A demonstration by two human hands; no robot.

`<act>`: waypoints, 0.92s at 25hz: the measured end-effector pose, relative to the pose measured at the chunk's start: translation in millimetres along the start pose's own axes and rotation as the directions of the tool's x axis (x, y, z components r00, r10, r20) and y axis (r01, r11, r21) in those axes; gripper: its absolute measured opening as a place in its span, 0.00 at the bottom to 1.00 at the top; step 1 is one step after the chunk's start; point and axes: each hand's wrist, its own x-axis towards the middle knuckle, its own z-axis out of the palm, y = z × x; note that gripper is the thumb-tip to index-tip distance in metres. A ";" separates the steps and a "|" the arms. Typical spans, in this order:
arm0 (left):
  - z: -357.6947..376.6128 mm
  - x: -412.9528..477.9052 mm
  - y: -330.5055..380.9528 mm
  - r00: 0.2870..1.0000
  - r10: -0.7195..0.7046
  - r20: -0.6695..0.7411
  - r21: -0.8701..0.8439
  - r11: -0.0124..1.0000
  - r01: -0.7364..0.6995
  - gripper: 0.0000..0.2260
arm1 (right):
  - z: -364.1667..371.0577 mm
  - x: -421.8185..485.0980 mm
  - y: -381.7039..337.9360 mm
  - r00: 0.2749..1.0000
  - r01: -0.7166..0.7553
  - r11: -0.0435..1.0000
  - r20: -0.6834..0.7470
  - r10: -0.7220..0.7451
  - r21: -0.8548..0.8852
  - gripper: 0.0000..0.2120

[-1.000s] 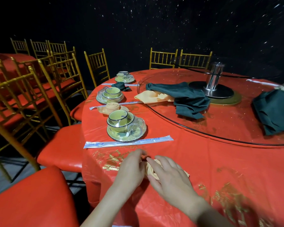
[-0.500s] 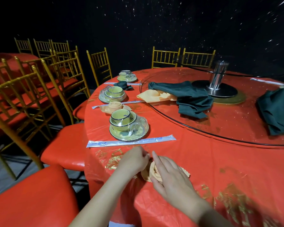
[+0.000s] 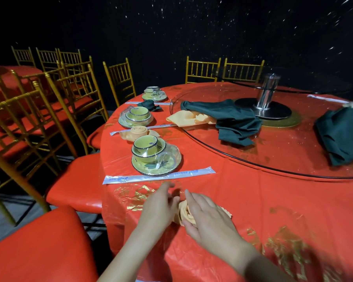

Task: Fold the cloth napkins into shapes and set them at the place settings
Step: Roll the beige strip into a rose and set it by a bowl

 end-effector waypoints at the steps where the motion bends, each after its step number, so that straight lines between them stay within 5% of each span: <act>1: -3.5 -0.7 -3.6 0.998 -0.038 0.049 0.019 0.999 0.037 0.13 | 0.4 -0.6 0.0 1.000 0.001 1.000 0.006 -0.001 -0.010 0.31; 3: -8.5 -5.7 -8.1 0.993 -0.038 0.110 0.036 0.999 0.035 0.13 | -0.4 -1.6 1.2 1.000 -0.003 1.000 0.030 0.003 -0.011 0.31; 7: -8.4 -20.1 -6.4 0.996 0.075 -0.045 0.106 0.992 -0.070 0.14 | -0.1 4.6 -1.3 0.996 -0.048 0.999 0.079 0.048 0.005 0.30; 12: -17.0 -15.7 -11.6 0.998 -0.047 -0.044 -0.008 0.999 0.046 0.11 | -19.7 8.5 4.5 0.959 -0.015 0.991 0.283 -0.023 0.133 0.40; 14: -21.7 -12.7 -17.2 0.996 -0.088 0.016 -0.041 0.995 0.089 0.07 | -39.7 17.1 19.9 0.916 -0.186 0.910 0.401 0.023 0.372 0.45; 16: -24.2 -7.8 -23.5 0.992 -0.114 0.057 -0.064 0.991 0.118 0.06 | -52.4 25.8 43.7 0.919 -0.375 0.775 0.315 0.238 0.508 0.36; 19: -21.5 -1.0 -21.4 0.974 -0.157 0.164 -0.125 0.976 0.179 0.11 | -61.3 19.4 67.2 0.827 -0.559 0.741 0.324 0.460 0.372 0.20; 23: -13.8 6.2 -1.5 0.916 -0.195 0.350 -0.172 0.948 0.268 0.21 | -55.5 9.8 58.9 0.721 -0.618 0.770 0.507 0.472 0.163 0.16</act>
